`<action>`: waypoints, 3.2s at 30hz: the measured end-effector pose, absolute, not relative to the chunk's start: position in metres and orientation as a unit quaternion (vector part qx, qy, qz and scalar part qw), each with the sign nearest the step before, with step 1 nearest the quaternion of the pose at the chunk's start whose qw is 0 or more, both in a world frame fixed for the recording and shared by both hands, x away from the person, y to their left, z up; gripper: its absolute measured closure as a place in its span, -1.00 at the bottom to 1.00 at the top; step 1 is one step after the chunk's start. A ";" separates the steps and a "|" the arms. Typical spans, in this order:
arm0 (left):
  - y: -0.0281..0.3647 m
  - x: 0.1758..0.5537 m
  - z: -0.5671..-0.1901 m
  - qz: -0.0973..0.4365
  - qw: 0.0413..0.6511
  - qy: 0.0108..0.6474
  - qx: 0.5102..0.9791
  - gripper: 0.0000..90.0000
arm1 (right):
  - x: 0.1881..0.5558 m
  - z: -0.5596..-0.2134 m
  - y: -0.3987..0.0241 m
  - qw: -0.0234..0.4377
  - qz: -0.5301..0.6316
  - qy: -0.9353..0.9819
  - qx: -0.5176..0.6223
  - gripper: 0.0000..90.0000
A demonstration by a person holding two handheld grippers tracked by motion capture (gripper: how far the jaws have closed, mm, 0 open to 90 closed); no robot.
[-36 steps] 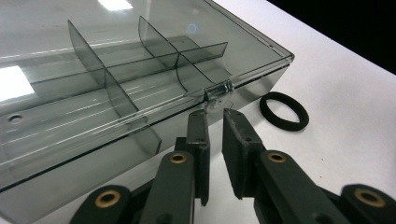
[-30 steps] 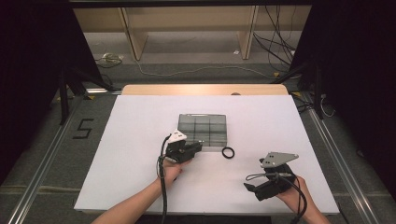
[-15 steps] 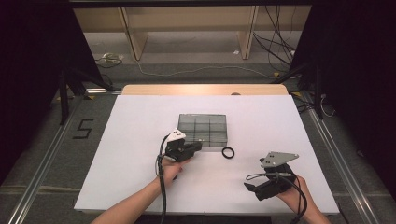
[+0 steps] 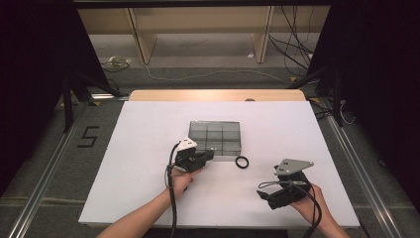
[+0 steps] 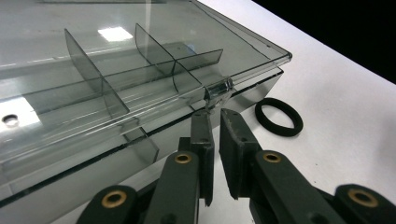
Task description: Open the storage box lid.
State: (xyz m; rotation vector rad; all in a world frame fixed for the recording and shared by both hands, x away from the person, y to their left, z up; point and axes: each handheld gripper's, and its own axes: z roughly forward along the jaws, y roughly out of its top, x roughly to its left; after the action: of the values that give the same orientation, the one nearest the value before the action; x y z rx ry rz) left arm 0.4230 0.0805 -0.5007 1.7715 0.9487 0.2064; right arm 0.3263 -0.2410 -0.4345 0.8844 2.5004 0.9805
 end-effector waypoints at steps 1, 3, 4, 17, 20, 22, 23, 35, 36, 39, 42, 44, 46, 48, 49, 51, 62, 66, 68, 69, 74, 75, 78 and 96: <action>0.081 0.423 -0.500 0.089 0.531 0.397 0.743 0.85 | 0.328 -0.435 -0.240 0.156 0.341 0.873 0.311 -0.96; 0.081 0.423 -0.500 0.090 0.532 0.397 0.743 0.85 | 0.331 -0.436 -0.237 0.158 0.340 0.873 0.313 -0.96; 0.081 0.423 -0.500 0.090 0.533 0.397 0.742 0.85 | 0.333 -0.436 -0.235 0.159 0.340 0.873 0.312 -0.96; 0.081 0.422 -0.498 0.097 0.533 0.392 0.744 0.84 | 0.369 -0.438 -0.209 0.192 0.338 0.862 0.326 -0.78; 0.081 0.422 -0.498 0.100 0.533 0.391 0.744 0.84 | 0.377 -0.440 -0.204 0.199 0.337 0.858 0.331 -0.62; 0.081 0.422 -0.498 0.102 0.533 0.391 0.743 0.84 | 0.384 -0.443 -0.201 0.211 0.330 0.857 0.335 -0.52; 0.081 0.422 -0.498 0.102 0.533 0.392 0.743 0.84 | 0.387 -0.445 -0.199 0.215 0.328 0.855 0.339 -0.45; 0.083 0.422 -0.494 0.108 0.542 0.386 0.739 0.83 | 0.418 -0.450 -0.184 0.224 0.341 0.840 0.357 0.04; 0.083 0.422 -0.493 0.110 0.543 0.384 0.739 0.83 | 0.419 -0.450 -0.183 0.223 0.341 0.841 0.355 0.06; 0.083 0.422 -0.490 0.116 0.545 0.378 0.739 0.83 | 0.421 -0.451 -0.180 0.225 0.341 0.841 0.355 0.10; 0.084 0.422 -0.489 0.117 0.547 0.377 0.738 0.83 | 0.424 -0.452 -0.178 0.227 0.345 0.838 0.356 0.16; 0.084 0.422 -0.489 0.118 0.547 0.377 0.739 0.83 | 0.425 -0.452 -0.176 0.233 0.344 0.837 0.357 0.22; 0.084 0.422 -0.489 0.119 0.546 0.376 0.739 0.83 | 0.427 -0.453 -0.175 0.241 0.344 0.835 0.356 0.25; 0.084 0.422 -0.488 0.121 0.546 0.375 0.740 0.82 | 0.427 -0.453 -0.173 0.246 0.343 0.833 0.357 0.32; 0.084 0.422 -0.488 0.121 0.547 0.375 0.739 0.82 | 0.427 -0.453 -0.172 0.247 0.344 0.833 0.356 0.34; 0.084 0.422 -0.487 0.124 0.547 0.373 0.739 0.82 | 0.427 -0.454 -0.169 0.252 0.345 0.833 0.353 0.39; 0.088 0.420 -0.483 0.125 0.543 0.373 0.742 0.67 | 0.427 -0.455 -0.166 0.259 0.345 0.828 0.358 0.47; 0.093 0.416 -0.481 0.131 0.535 0.370 0.748 0.49 | 0.427 -0.455 -0.167 0.258 0.346 0.828 0.358 0.47; 0.096 0.414 -0.480 0.135 0.529 0.372 0.751 0.36 | 0.427 -0.455 -0.166 0.259 0.346 0.828 0.359 0.47; 0.097 0.413 -0.480 0.136 0.528 0.372 0.752 0.31 | 0.427 -0.455 -0.166 0.259 0.346 0.827 0.359 0.47; 0.103 0.409 -0.473 0.147 0.517 0.372 0.757 0.03 | 0.426 -0.454 -0.166 0.261 0.346 0.826 0.360 0.48; 0.104 0.409 -0.472 0.149 0.514 0.371 0.759 -0.03 | 0.426 -0.454 -0.166 0.262 0.349 0.824 0.361 0.48; 0.107 0.408 -0.471 0.152 0.508 0.374 0.761 -0.16 | 0.427 -0.453 -0.167 0.261 0.352 0.824 0.359 0.48; 0.125 0.406 -0.465 0.207 0.464 0.376 0.775 -0.47 | 0.427 -0.452 -0.168 0.255 0.356 0.822 0.364 0.48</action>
State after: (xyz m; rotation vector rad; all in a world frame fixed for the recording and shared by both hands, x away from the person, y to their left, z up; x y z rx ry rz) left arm 0.4060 0.1249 -0.4651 1.9045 0.9229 0.5089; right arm 0.4274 -0.1677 -0.4521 0.9888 2.2311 0.9674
